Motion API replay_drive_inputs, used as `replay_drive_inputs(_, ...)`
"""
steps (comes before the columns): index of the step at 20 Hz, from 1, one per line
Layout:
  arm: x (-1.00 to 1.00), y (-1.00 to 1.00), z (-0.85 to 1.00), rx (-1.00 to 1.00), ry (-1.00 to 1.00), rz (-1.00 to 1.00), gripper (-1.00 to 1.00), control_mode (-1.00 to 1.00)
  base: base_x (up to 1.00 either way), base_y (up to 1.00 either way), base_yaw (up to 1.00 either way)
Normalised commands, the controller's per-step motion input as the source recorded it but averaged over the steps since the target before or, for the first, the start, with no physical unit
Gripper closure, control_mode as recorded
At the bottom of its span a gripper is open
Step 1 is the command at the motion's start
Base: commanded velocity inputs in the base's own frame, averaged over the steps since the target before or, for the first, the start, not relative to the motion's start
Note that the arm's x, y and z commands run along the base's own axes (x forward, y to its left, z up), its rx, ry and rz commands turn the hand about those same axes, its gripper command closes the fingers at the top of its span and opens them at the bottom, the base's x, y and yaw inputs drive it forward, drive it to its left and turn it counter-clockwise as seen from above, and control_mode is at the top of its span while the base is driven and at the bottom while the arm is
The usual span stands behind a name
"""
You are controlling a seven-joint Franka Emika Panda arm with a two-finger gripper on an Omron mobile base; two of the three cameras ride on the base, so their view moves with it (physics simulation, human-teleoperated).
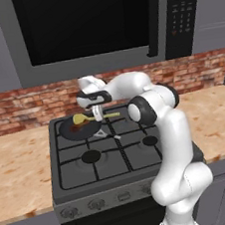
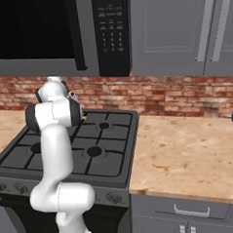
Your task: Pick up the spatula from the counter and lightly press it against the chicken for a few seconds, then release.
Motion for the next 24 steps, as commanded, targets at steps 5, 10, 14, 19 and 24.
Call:
replay_drive_inputs(5,0.00,0.00,-0.10,-0.04,0.03,0.00,1.00,-1.00,0.00,0.00,0.00)
replay_drive_inputs(10,0.00,0.04,-0.12,-0.05,0.03,0.00,1.00,-1.00,0.00,0.00,0.00)
replay_drive_inputs(14,0.00,0.06,-0.11,-0.04,0.01,0.00,1.00,-1.00,0.00,0.00,0.00)
replay_drive_inputs(19,0.00,0.02,-0.05,-0.03,0.00,0.01,1.00,-1.00,0.00,0.00,0.00)
replay_drive_inputs(24,0.00,0.01,-0.02,-0.03,0.00,0.01,1.00,-1.00,0.00,0.00,0.00)
